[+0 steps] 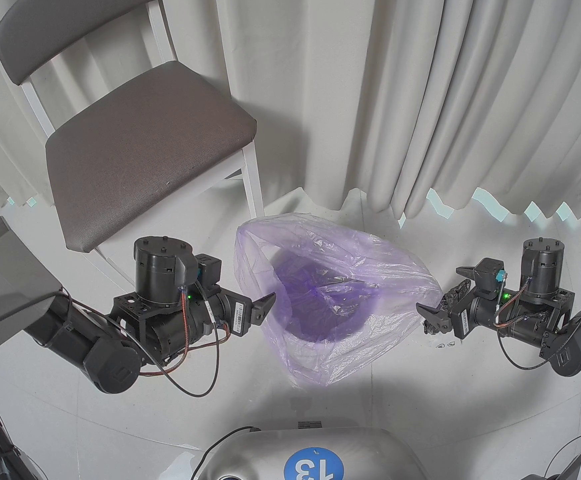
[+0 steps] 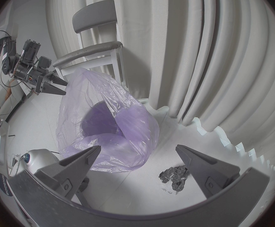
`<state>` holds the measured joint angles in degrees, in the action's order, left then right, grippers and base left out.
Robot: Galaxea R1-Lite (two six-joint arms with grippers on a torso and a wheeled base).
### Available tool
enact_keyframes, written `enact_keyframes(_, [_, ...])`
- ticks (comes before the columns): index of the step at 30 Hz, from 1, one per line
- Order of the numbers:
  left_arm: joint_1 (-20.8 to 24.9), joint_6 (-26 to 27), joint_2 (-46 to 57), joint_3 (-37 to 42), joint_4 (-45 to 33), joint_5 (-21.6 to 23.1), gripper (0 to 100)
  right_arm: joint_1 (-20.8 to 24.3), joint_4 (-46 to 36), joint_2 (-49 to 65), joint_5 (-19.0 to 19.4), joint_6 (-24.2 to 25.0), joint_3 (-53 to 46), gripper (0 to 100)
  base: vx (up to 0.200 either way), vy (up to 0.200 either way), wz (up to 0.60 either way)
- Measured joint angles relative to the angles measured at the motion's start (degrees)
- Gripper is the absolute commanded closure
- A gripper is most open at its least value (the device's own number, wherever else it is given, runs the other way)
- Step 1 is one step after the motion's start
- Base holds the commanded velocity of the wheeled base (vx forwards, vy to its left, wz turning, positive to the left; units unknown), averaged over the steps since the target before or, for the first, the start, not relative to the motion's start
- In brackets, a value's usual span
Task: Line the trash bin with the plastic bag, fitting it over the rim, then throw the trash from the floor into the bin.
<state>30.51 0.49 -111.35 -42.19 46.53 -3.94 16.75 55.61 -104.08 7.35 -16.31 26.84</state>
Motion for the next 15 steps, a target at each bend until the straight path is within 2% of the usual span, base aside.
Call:
enact_keyframes(7, [0.4, -1.5, -1.72, -1.29, 0.22, 0.02, 0, 0.04, 0.0, -0.51, -0.33, -0.02, -0.06, 0, 0.0, 0.0, 0.0])
enact_keyframes(8, [0.4, -1.74, -2.05, -1.52, 0.38, 0.0, 100, 0.06, 0.02, -0.63, -0.33, -0.02, -0.06, 0, 0.0, 0.0, 0.0])
enact_keyframes(15, [0.0, -3.3, -4.47, -3.64, 0.35, -0.09, 100, 0.04, 0.44, -1.16, -0.38, -0.11, 0.11, 0, 0.0, 0.0, 0.0])
